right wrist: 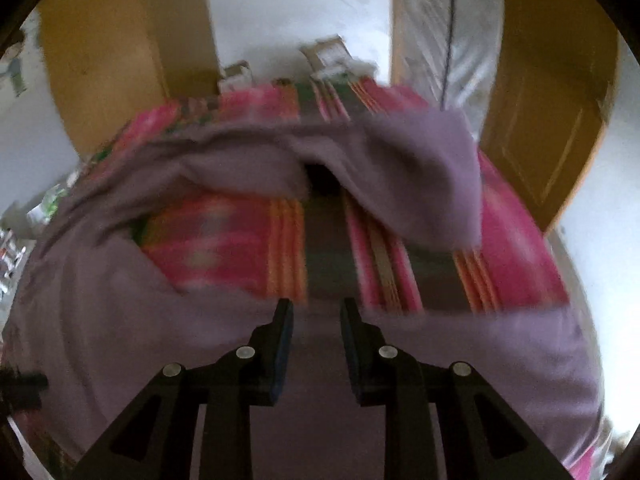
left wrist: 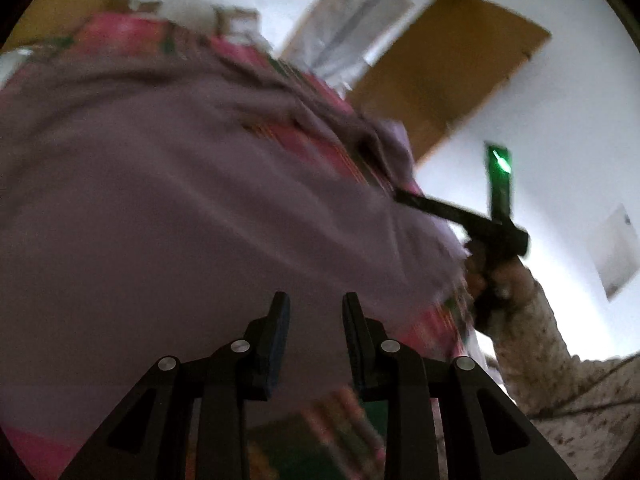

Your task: Fold clothes

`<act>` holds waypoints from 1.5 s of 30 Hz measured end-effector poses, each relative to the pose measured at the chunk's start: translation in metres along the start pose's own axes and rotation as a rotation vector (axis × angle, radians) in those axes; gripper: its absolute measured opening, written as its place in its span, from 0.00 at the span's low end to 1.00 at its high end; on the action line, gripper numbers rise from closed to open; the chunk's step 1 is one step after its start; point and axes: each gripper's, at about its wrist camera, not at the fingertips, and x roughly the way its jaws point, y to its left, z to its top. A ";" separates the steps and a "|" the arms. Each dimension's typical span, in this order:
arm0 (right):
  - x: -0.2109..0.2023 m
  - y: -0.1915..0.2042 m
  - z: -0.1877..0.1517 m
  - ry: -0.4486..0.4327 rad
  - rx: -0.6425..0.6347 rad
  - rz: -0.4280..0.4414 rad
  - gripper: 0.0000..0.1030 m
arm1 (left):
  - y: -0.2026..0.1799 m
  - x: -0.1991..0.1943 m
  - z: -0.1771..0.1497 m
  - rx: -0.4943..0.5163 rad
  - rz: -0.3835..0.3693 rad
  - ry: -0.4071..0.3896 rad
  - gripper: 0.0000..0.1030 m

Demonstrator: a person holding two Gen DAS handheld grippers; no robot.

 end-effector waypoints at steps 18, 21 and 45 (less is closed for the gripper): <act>0.080 0.197 0.138 0.117 -0.389 0.467 0.29 | 0.156 -0.076 0.087 -0.306 0.384 -0.160 0.27; 0.101 0.229 0.139 0.163 -0.423 0.519 0.31 | 0.177 -0.070 0.093 -0.362 0.401 -0.142 0.27; 0.147 0.401 0.120 0.361 -0.585 0.629 0.40 | 0.138 -0.045 0.085 -0.180 0.366 -0.081 0.28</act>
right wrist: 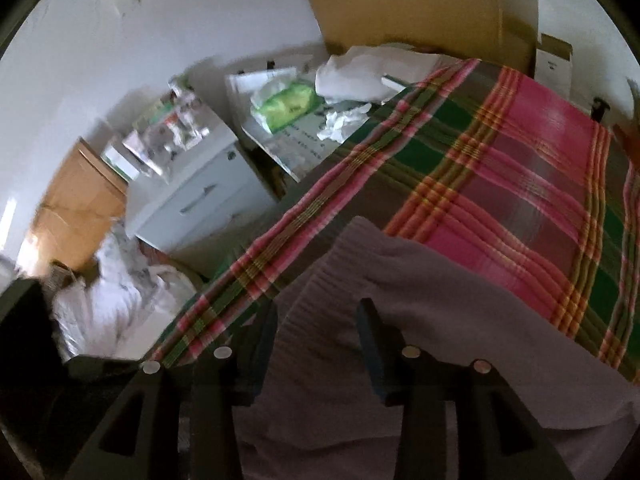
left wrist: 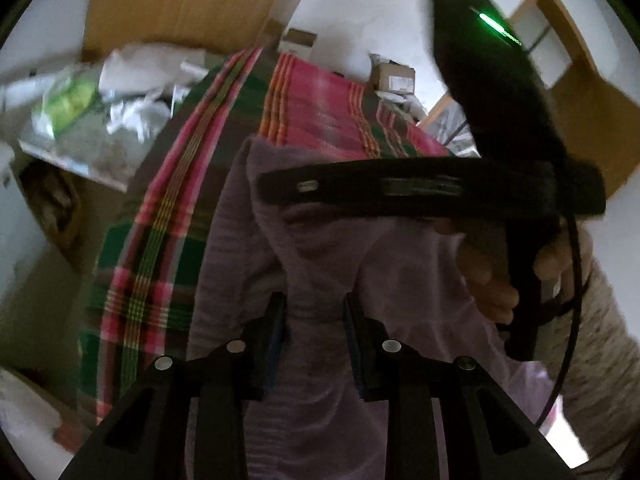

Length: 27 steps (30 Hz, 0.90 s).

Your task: Fold clothes

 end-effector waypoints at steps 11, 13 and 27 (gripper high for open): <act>0.021 0.009 0.001 0.098 0.027 -0.247 0.18 | -0.007 0.004 -0.017 0.014 -0.003 0.039 0.28; 0.019 0.003 0.000 0.101 0.033 -0.256 0.10 | -0.006 0.002 -0.018 0.022 0.057 0.040 0.28; 0.004 0.002 0.011 -0.020 0.089 -0.148 0.06 | 0.002 0.000 -0.020 0.010 0.075 0.068 0.05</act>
